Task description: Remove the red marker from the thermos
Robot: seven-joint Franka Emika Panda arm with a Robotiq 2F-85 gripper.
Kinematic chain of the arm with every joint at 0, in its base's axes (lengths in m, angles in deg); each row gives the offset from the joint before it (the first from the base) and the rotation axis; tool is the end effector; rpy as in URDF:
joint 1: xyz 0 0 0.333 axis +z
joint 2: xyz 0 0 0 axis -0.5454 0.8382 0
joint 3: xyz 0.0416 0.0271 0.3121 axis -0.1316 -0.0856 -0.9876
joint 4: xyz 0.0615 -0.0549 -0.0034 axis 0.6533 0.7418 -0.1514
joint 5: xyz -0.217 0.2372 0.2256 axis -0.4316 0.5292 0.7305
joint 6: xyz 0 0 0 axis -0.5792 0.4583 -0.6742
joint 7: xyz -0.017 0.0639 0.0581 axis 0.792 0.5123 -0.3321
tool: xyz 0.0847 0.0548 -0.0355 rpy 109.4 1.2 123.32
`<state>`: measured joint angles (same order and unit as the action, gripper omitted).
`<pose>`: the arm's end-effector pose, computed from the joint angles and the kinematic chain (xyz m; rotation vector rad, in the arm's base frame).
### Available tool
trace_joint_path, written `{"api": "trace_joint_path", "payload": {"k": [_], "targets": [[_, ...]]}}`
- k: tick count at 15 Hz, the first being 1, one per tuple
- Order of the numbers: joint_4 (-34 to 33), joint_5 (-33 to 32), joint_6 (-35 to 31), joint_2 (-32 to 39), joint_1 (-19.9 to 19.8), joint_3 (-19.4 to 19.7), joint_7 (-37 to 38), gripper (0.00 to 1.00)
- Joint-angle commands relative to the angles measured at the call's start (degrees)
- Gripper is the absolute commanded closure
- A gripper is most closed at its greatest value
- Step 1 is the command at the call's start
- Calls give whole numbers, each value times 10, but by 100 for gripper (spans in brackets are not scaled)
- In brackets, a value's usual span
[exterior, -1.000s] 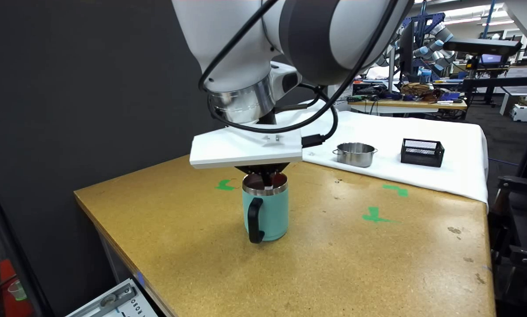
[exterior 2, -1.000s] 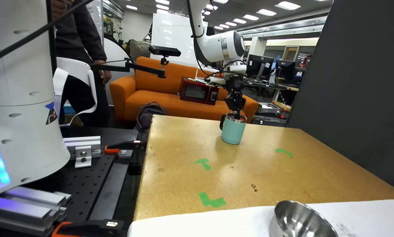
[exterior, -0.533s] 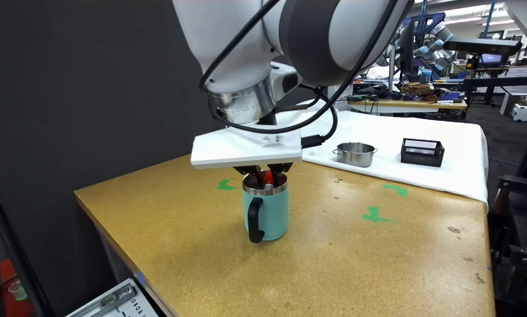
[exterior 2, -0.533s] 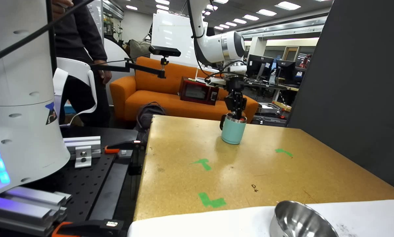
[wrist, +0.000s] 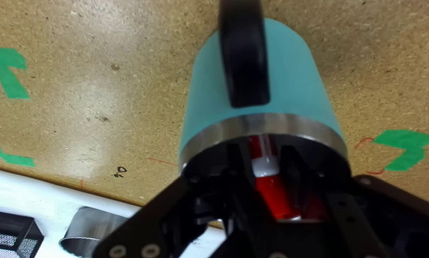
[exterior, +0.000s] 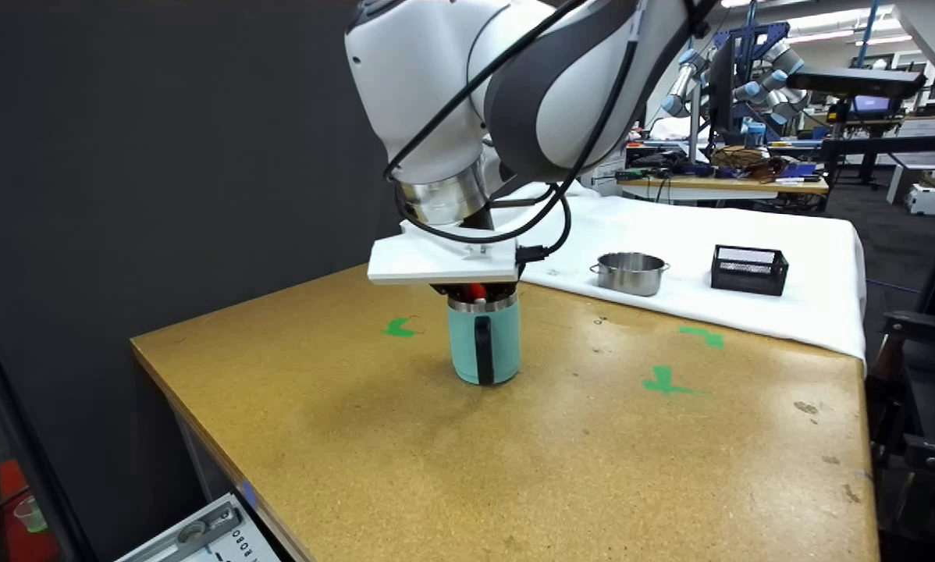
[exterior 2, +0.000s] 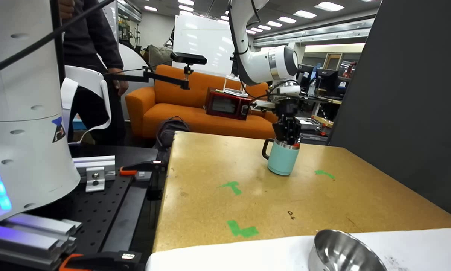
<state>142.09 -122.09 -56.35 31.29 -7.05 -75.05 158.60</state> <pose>0.5991 0.2780 0.1760 2.3942 -1.4322 0.5205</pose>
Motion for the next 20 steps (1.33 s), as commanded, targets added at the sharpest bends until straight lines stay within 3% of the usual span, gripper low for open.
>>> {"api": "trace_joint_path", "payload": {"k": [1,15,20], "targets": [[-10,5,-6,5,5,2,1,97],[3,-13,25,-85,30,2,25,95],[-4,3,99,-155,9,-9,16,95]]}}
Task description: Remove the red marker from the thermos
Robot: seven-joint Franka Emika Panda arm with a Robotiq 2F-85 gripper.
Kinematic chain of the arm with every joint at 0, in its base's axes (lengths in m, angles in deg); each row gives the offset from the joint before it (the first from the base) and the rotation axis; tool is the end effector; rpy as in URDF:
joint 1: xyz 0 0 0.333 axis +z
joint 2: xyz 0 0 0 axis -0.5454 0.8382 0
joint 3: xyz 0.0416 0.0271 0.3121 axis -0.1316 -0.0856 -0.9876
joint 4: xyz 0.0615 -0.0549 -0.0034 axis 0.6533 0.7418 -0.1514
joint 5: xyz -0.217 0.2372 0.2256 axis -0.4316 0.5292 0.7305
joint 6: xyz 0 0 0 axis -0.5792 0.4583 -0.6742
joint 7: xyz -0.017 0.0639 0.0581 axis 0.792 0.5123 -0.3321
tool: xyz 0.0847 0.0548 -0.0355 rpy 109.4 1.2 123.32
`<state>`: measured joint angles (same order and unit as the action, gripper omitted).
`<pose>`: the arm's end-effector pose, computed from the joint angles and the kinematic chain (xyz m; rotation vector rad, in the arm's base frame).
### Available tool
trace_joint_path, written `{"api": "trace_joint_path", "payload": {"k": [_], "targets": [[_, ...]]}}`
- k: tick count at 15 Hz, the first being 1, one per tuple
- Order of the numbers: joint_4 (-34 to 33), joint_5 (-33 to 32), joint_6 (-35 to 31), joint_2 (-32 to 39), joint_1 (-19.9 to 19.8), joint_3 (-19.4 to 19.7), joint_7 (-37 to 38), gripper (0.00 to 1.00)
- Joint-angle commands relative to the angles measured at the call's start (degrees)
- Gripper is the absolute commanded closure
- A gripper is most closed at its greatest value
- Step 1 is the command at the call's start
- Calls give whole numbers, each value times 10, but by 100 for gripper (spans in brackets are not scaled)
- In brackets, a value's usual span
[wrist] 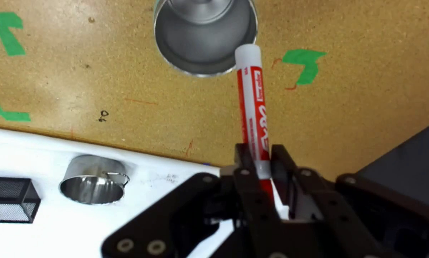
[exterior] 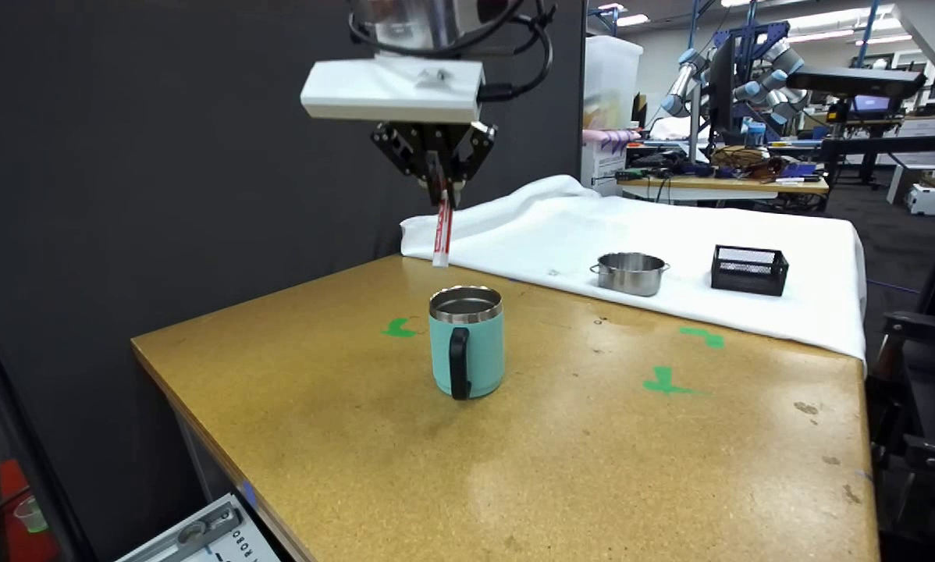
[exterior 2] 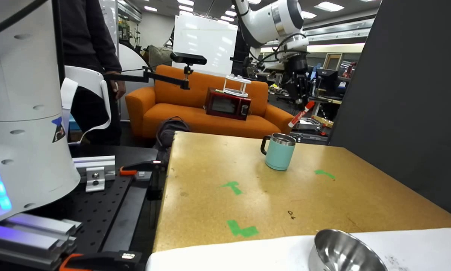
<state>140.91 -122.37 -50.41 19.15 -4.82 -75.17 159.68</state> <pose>0.6036 0.3016 0.3208 2.4100 -1.5383 0.7023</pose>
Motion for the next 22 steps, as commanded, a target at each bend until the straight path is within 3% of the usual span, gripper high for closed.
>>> {"api": "trace_joint_path", "payload": {"k": [1,4,7,13,19,20,21,22], "targets": [[8,7,60,-47,-20,-8,9,95],[20,23,106,-78,-51,-12,11,95],[54,61,104,-82,-87,-15,6,95],[147,139,-9,-25,-131,-8,1,95],[207,163,-156,37,-126,4,-9,95],[212,167,-169,41,-126,4,-12,83],[218,172,-179,41,-125,4,-14,56],[224,174,-184,38,-122,6,-14,55]]}}
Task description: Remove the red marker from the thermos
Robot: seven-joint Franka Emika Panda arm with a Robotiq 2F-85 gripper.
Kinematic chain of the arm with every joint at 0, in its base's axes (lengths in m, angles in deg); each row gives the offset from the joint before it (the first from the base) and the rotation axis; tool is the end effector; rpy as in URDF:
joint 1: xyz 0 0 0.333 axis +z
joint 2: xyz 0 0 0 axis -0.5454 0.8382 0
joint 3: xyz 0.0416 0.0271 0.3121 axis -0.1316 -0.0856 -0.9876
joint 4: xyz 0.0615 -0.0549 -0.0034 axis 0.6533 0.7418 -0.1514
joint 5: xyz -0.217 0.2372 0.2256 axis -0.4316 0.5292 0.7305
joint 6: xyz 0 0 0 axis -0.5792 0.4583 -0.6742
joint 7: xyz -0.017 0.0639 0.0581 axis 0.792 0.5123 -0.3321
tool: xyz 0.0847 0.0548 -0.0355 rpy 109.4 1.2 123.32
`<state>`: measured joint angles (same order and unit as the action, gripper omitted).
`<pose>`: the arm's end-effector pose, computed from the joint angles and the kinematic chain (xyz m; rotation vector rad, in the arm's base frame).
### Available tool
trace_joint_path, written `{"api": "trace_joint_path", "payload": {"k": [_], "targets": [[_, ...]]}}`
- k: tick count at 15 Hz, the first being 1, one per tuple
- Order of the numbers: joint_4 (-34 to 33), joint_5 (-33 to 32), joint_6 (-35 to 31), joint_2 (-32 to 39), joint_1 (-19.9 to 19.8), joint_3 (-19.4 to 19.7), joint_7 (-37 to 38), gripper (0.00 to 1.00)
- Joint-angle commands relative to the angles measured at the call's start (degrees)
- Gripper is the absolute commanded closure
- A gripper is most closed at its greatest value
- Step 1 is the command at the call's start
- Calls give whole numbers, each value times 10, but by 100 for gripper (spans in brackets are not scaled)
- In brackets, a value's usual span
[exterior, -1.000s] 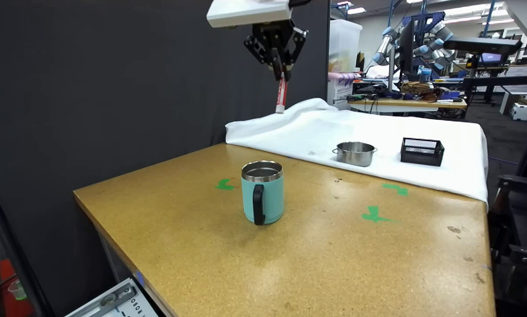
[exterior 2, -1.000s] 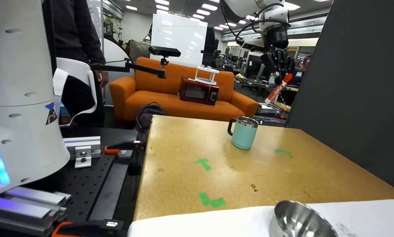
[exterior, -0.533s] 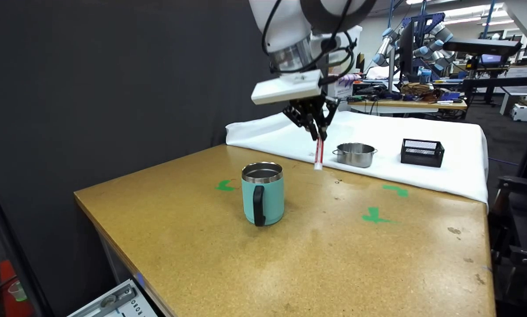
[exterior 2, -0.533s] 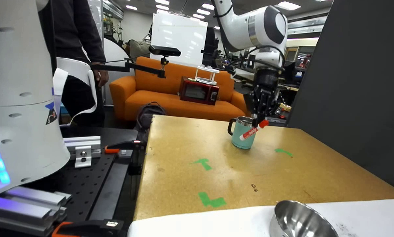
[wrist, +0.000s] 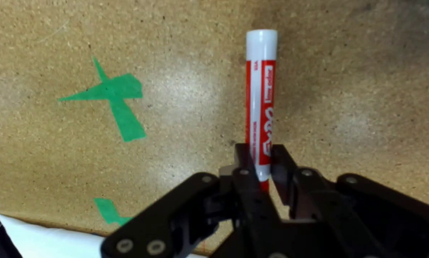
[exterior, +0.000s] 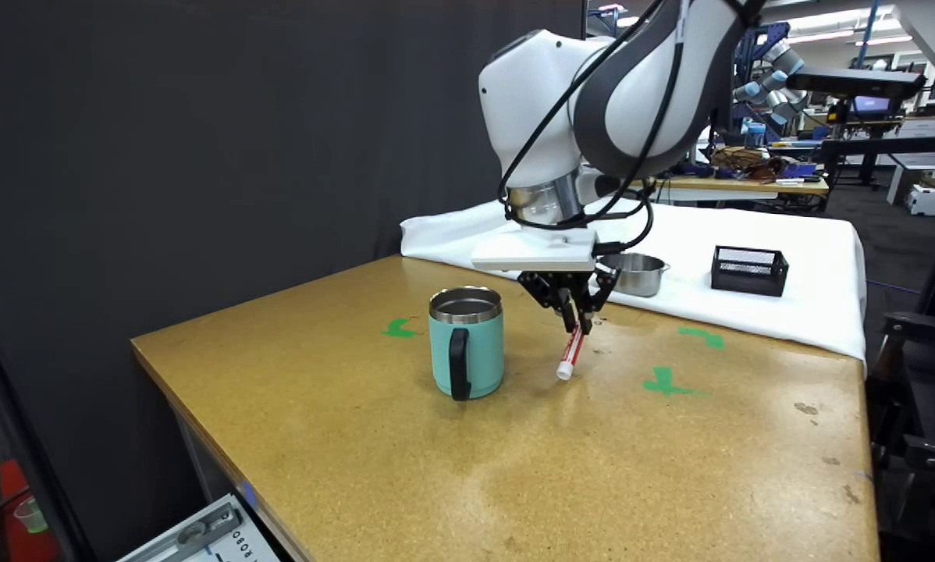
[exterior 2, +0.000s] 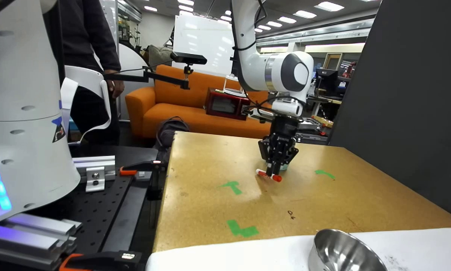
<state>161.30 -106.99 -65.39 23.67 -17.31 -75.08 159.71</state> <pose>0.5496 0.1569 0.1439 2.1717 -1.8620 0.1501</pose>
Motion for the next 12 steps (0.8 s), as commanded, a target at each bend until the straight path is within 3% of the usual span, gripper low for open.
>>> {"api": "trace_joint_path", "payload": {"k": [1,8,12], "targets": [[24,21,-33,-11,7,6,-14,49],[33,29,61,-95,31,-8,-12,2],[27,46,109,-149,27,-28,-10,0]]}}
